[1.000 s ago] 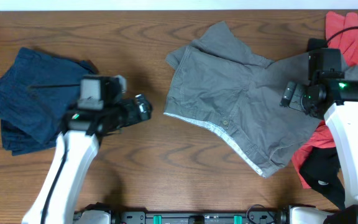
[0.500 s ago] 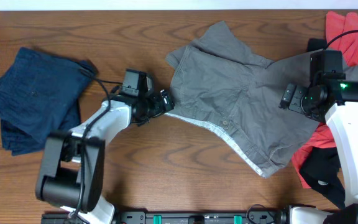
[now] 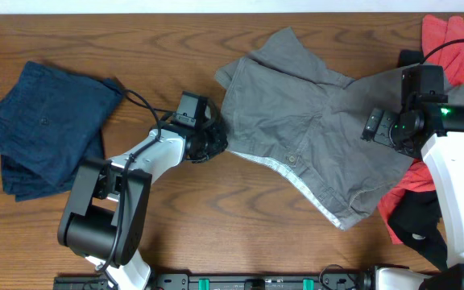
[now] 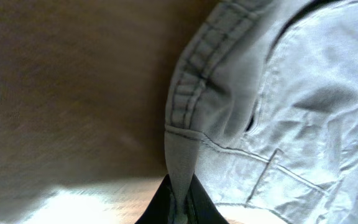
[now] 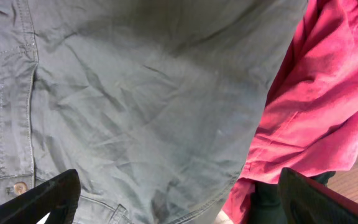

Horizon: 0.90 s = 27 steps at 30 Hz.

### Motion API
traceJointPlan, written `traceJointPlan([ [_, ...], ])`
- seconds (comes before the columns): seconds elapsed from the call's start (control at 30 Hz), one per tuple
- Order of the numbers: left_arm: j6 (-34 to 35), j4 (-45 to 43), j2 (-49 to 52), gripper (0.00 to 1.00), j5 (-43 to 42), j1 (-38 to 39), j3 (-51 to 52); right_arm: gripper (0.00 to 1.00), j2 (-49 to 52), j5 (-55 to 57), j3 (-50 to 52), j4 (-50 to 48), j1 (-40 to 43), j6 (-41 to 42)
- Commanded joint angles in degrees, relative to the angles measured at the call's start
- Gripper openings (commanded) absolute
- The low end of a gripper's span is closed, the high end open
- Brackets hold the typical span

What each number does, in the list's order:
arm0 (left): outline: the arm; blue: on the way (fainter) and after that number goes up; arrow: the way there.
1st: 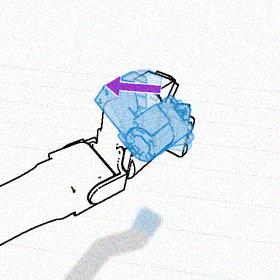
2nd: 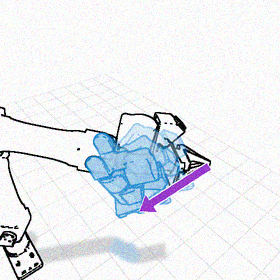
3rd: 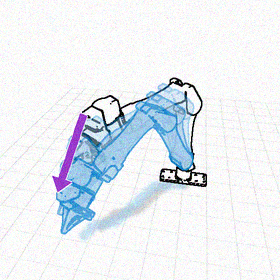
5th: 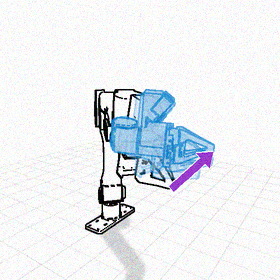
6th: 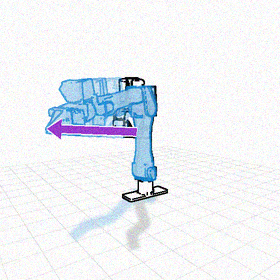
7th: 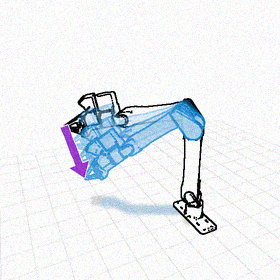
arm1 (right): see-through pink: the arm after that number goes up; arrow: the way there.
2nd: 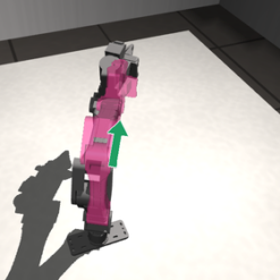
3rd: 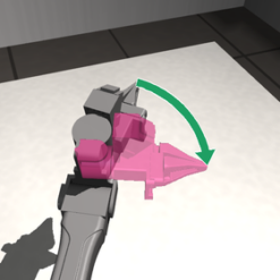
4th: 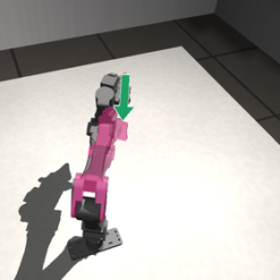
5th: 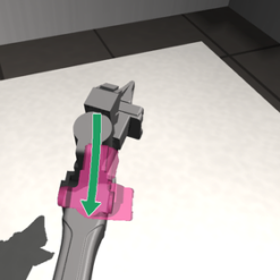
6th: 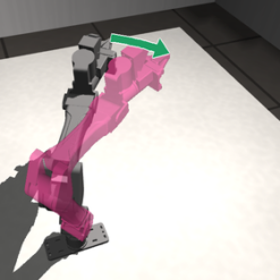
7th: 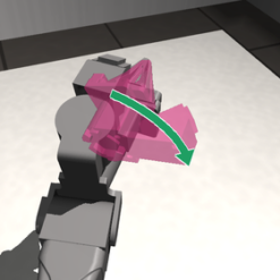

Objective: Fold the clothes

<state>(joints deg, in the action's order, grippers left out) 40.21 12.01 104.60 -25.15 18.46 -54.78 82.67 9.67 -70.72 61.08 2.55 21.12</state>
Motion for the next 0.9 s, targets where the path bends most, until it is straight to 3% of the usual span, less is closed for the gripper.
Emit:
traceJointPlan([
  [0.0, -3.7, 3.9, -2.9, 0.06, 0.1, -2.9, 0.0, 0.99, 0.1, 0.0, 0.2, 0.0, 0.5, 1.1],
  [0.2, -14.6, 17.4, -16.0, 0.06, 5.4, -16.7, -5.9, 0.99, 0.1, 0.0, 0.2, 0.0, 0.5, 0.7],
  [0.37, -16.0, 18.2, -23.2, 0.06, 7.8, -29.3, -14.5, 0.99, 0.1, -0.2, 0.2, 0.0, 0.5, 0.0],
  [0.4, -15.7, 18.4, -23.8, 0.15, 7.6, -31.3, -16.0, 0.99, 0.1, -0.6, 0.2, 0.0, 0.5, -0.7],
  [0.43, -15.7, 18.9, -24.2, 0.3, 7.6, -32.8, -17.0, 0.99, 0.1, -1.3, 0.2, 0.0, 0.5, -1.6],
  [0.47, -15.7, 19.5, -24.4, 0.49, 7.6, -33.4, -17.3, 0.99, 0.1, -1.7, 0.2, 0.0, 0.5, -2.0],
  [0.5, -15.7, 20.9, -24.7, 0.9, 7.4, -33.8, -17.3, 0.99, 0.1, -2.4, 0.2, 0.1, 0.5, -2.6],
  [0.53, -15.8, 23.1, -24.7, 0.98, 7.1, -33.9, -17.3, 0.99, 0.1, -3.0, 0.2, 0.1, 0.5, -3.3],
  [0.73, -15.8, 45.5, -22.3, 0.98, 5.9, -30.4, -16.6, 0.99, 0.2, -6.8, 0.2, 0.7, 0.5, -5.7],
  [0.87, -17.4, 55.5, -20.7, 0.98, 6.6, -27.0, -13.8, 0.99, 0.9, -14.8, 0.8, 0.7, 0.4, -9.2],
])
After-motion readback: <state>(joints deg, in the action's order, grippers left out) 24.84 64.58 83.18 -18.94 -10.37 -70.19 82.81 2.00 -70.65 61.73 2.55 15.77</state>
